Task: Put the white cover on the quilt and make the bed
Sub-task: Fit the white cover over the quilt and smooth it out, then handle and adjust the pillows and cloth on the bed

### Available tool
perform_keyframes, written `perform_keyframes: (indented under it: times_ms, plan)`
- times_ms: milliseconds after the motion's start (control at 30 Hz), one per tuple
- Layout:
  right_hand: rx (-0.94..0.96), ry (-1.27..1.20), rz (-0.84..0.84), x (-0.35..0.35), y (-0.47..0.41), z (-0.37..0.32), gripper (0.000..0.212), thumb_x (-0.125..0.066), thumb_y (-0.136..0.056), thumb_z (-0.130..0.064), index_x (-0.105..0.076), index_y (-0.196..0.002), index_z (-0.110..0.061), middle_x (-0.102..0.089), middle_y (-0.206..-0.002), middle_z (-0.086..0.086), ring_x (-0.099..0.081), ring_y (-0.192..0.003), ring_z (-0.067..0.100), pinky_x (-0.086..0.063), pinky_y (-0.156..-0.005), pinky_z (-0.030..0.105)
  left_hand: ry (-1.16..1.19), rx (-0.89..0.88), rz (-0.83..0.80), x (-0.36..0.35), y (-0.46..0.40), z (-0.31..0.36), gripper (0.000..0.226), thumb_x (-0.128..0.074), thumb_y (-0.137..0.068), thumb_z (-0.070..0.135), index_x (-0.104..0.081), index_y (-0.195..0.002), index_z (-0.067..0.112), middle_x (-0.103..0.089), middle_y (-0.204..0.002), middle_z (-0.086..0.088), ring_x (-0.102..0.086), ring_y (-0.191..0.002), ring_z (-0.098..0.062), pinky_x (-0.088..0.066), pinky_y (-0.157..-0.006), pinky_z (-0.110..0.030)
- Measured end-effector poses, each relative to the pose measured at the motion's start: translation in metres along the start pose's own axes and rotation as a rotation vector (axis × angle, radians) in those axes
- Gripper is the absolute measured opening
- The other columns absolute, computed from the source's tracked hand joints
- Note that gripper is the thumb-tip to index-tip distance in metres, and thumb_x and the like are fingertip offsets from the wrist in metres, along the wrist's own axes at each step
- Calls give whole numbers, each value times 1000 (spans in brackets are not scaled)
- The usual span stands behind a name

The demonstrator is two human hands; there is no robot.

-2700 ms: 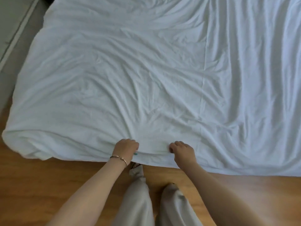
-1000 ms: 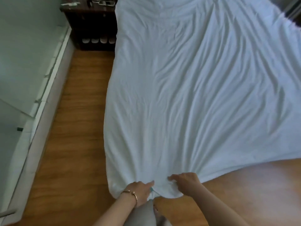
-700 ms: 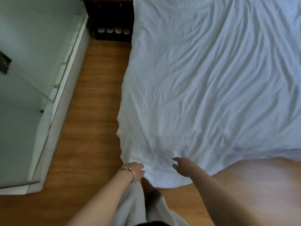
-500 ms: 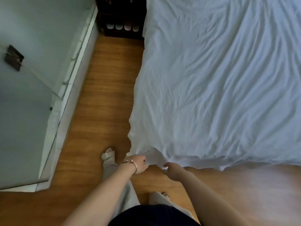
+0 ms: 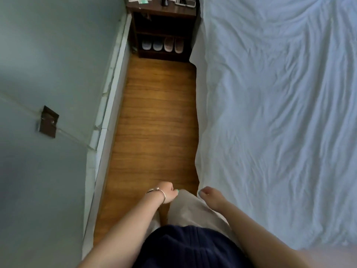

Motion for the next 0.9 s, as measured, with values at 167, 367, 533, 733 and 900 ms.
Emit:
perform_keyframes:
  times_ms: [167,367,533,733,900]
  plan:
    - [3,-45,-14,62,-82,-96,41,-46,-101,-38,-52,-134,-15,-57,-129,5,-54,-113,21,-41,-96,29,43,-30,18,102,-73,17,23,-45,-94,42,-57,-92,23,-59,-96,0,-55,-88,-21,-41,-72,-29]
    - [22,-12,53,220,-199,-197,50,-46,-100,-43,-48,-139,-13,-53,-137,5,-52,-123,25,-44,-104,36,-7,-57,88,288,-170,82,25,-42,-96,42,-55,-89,22,-60,-93,1,-57,-87,-20,-43,-72,-31]
    - [-7,-60,120,329,-262,-270,40,-45,-101,-39,-58,-129,-13,-61,-125,6,-58,-112,22,-49,-99,37,34,-103,165,418,-236,142,32,-44,-97,43,-62,-102,17,-62,-99,-1,-55,-85,-20,-39,-70,-28]
    - [-92,-195,232,447,-354,-344,40,-44,-102,-35,-56,-129,-7,-60,-124,10,-57,-109,23,-44,-93,33,-113,-213,225,588,-337,203,34,-42,-97,44,-64,-102,17,-64,-100,-2,-58,-86,-20,-43,-71,-29]
    - [-168,-293,365,562,-423,-415,42,-42,-102,-38,-56,-127,-6,-59,-121,10,-55,-111,27,-42,-93,34,-358,-299,274,754,-417,258,39,-36,-95,47,-63,-96,20,-64,-97,-1,-61,-87,-23,-49,-73,-32]
Point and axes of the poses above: each hand's wrist, its own y-axis away from the middle knuckle, its own x-axis out of the back of the hand, z = x × y, the point moved 1 cm from there along -y, towards the middle knuckle
